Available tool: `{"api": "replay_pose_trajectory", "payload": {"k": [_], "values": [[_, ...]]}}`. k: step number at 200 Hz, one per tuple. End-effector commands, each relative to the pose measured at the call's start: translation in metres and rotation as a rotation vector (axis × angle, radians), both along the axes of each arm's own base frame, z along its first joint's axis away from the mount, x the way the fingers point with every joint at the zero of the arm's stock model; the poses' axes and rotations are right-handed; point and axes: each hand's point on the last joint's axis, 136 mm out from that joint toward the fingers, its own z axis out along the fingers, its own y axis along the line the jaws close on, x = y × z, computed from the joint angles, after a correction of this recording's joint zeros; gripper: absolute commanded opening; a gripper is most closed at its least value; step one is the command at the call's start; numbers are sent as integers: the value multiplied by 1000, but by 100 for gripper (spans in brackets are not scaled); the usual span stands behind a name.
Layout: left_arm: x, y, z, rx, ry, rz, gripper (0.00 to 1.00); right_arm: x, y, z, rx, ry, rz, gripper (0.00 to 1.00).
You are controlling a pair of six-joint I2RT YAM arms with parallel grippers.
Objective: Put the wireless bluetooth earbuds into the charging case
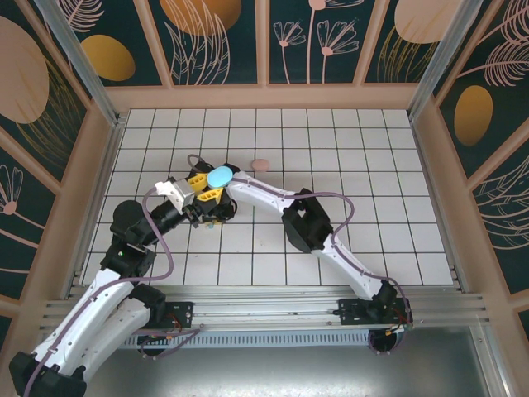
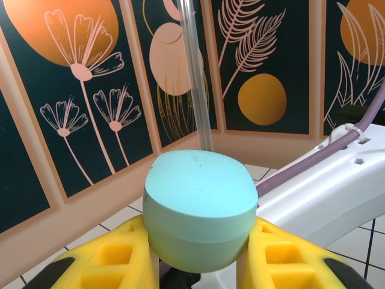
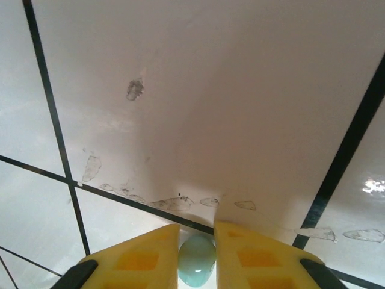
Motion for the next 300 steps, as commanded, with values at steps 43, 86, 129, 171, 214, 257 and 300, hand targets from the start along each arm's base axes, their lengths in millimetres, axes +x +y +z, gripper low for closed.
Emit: {"api": "replay_pose_trajectory", "payload": {"k": [43, 86, 129, 171, 214, 257, 300], "values": [[0, 3, -1, -12, -6, 14, 22, -2, -40, 5, -158, -32, 24, 15], [5, -3, -3, -27, 17, -10, 22, 23, -108, 16, -239, -71, -26, 14], [14, -14, -7, -44, 48, -58, 22, 32, -187, 10, -298, -66, -111, 14], [29, -23, -19, -49, 88, -72, 22, 34, -235, 1, -371, -49, -126, 20], [39, -29, -36, -17, 108, -75, 22, 50, -227, 40, -282, -153, -137, 41], [46, -38, -35, -20, 106, -112, 21, 65, -218, 150, -83, -486, -108, 39], [51, -53, -27, -22, 114, -201, 21, 13, -176, 253, 379, -835, 116, 15]]}}
